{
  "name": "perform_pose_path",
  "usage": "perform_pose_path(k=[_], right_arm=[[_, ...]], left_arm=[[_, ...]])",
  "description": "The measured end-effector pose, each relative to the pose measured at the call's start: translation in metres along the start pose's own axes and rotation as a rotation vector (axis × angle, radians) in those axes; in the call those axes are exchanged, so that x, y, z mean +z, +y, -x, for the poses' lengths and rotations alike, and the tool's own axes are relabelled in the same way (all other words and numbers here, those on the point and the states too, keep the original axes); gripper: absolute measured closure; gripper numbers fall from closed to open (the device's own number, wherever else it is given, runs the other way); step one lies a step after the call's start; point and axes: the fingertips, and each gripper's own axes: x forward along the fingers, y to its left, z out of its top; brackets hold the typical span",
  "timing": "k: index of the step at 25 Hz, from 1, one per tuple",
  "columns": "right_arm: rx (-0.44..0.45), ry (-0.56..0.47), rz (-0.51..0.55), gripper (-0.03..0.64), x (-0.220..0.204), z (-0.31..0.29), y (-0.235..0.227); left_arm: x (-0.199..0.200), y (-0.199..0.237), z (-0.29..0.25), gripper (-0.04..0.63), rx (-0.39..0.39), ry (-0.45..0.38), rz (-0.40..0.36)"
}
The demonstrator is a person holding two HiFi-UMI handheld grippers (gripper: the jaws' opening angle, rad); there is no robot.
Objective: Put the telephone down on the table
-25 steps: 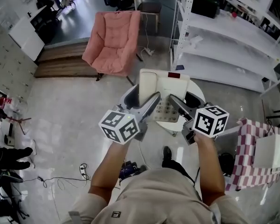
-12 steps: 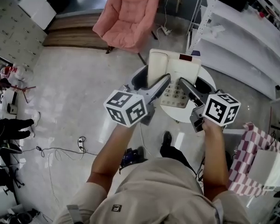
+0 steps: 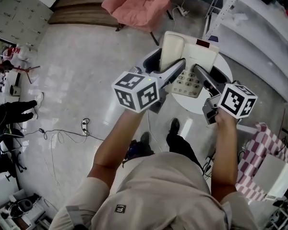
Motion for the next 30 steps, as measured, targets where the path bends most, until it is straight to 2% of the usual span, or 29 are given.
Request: perform_pose_path(k=[30], right_arm=[[-0.036, 0.150, -0.177, 0.373, -0.065, -0.073, -0.131]], left_arm=[[-0.107, 0.086, -0.094, 0.255, 0.062, 0.172, 0.118]])
